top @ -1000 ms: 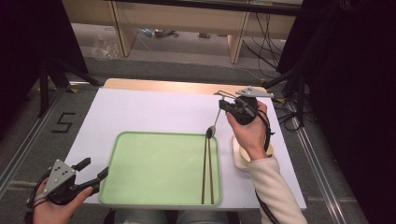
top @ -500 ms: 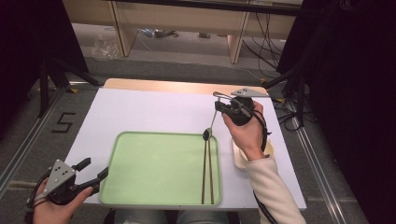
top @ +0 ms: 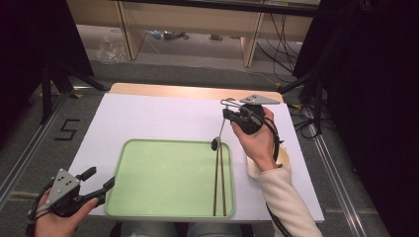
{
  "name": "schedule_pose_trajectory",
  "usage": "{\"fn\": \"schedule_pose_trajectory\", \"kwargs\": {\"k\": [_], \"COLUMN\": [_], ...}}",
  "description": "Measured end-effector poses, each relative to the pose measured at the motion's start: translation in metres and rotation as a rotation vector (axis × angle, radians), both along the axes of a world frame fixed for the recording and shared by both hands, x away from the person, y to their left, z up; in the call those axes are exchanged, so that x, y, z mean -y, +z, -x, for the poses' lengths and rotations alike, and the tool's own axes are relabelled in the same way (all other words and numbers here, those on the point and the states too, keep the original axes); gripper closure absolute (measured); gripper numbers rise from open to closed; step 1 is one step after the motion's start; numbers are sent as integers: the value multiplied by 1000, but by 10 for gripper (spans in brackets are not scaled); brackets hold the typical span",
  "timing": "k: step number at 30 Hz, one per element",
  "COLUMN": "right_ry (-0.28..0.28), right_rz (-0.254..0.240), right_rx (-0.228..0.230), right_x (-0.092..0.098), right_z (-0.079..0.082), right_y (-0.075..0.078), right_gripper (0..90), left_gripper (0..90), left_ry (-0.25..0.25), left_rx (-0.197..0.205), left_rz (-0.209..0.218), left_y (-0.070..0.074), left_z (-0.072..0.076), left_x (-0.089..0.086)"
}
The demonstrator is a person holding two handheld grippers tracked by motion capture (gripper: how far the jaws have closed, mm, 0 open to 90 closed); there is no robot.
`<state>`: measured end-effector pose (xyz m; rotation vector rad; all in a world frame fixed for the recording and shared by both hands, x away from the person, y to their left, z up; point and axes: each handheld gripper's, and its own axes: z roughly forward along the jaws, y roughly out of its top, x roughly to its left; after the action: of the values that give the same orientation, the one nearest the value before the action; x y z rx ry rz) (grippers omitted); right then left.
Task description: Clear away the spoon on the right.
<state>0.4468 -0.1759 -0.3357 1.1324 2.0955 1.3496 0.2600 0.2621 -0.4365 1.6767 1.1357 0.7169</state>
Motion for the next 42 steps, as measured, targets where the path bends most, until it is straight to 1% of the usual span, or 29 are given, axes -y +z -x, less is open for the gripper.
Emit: {"fn": "schedule_pose_trajectory", "kwargs": {"k": [3, 4, 5, 6, 8, 9, 10, 11, 13, 14, 15, 16, 21, 22, 23, 24, 25, 26, 27, 28, 33, 34, 35, 37, 38, 39, 40, 41, 42], "right_ry": [6, -4, 2, 6, 7, 14, 25, 21, 19, 7, 6, 17, 11, 11, 14, 13, 14, 20, 9, 14, 6, 3, -3, 0, 1, -3, -2, -6, -6], "right_rz": [-1, 1, -1, 16, -3, 8, 16, 22, 7, 12, 11, 11, 13, 8, 17, 22, 14, 18, 16, 24, 14, 9, 13, 9, 8, 11, 9, 18, 18], "right_rx": [-3, 1, -5, 8, 1, -3, 8, 11, -13, 0, -4, -12, -28, -29, -21, -29, -46, -51, -67, -69, -105, -106, -124, -124, -131, -148, -153, -171, -171], "right_x": [-2, -2, -3, -3, -6, -6, -7, -7, -9, -9, -10, -10, -11, -12, -12, -12, -13, -13, -14, -14, -16, -16, -16, -16, -16, -17, -17, -17, -17], "right_z": [0, 1, 1, 1, 1, 2, 1, 1, 3, 3, 3, 3, 3, 3, 3, 4, 4, 4, 5, 4, 5, 5, 5, 5, 5, 6, 5, 5, 5], "right_y": [-1, -1, -1, -1, -2, -2, -2, -2, -2, -3, -3, -2, -2, -2, -1, -1, -1, -1, 0, 0, 0, 0, 1, 1, 1, 2, 2, 3, 3], "right_gripper": [900, 900, 900, 900, 900, 900, 900, 900, 900, 900, 900, 900, 900, 900, 900, 900, 900, 900, 900, 900, 900, 900, 900, 900, 900, 900, 900, 900, 900], "left_gripper": [307, 307, 307, 307, 307, 306, 307, 307, 307, 307, 307, 307, 307, 307, 307, 306, 306, 306, 307, 307, 307, 307, 307, 307, 307, 307, 307, 307, 307], "left_ry": [0, 0, 0, 0, -2, -1, 1, 0, 1, 1, 0, 1, 2, 2, 2, 2, 2, 2, 2, 2, 0, 1, 3, 3, 4, 4, 4, 4, 4], "left_rx": [0, 1, 1, 1, 2, 1, 1, 1, 1, 2, 2, 2, 2, 2, 2, 1, 2, 2, 2, 3, 4, 5, 3, 3, 3, 3, 3, 3, 3], "left_rz": [0, 0, 0, 0, 0, 2, 0, 0, 1, 0, 0, 0, 0, 0, 1, 0, 1, 1, 1, 1, 6, 5, 3, 3, 3, 3, 3, 3, 3], "left_y": [0, 0, 0, 0, 0, 0, 0, 0, 0, 0, 0, 0, 0, 0, 0, 0, 0, 0, 0, 0, 0, 0, 0, 0, 0, 0, 0, 0, 0], "left_z": [0, 0, 0, 0, 0, 0, 0, 0, 0, 0, 0, 0, 0, 0, 0, 0, 0, 0, 1, 1, 0, 0, 1, 1, 1, 1, 1, 1, 1], "left_x": [0, 0, 0, 0, 0, 0, 0, 0, 0, 0, 0, 0, 0, 0, 0, 0, 0, 0, 0, 0, 0, 0, 0, 0, 0, 0, 0, 0, 0]}}
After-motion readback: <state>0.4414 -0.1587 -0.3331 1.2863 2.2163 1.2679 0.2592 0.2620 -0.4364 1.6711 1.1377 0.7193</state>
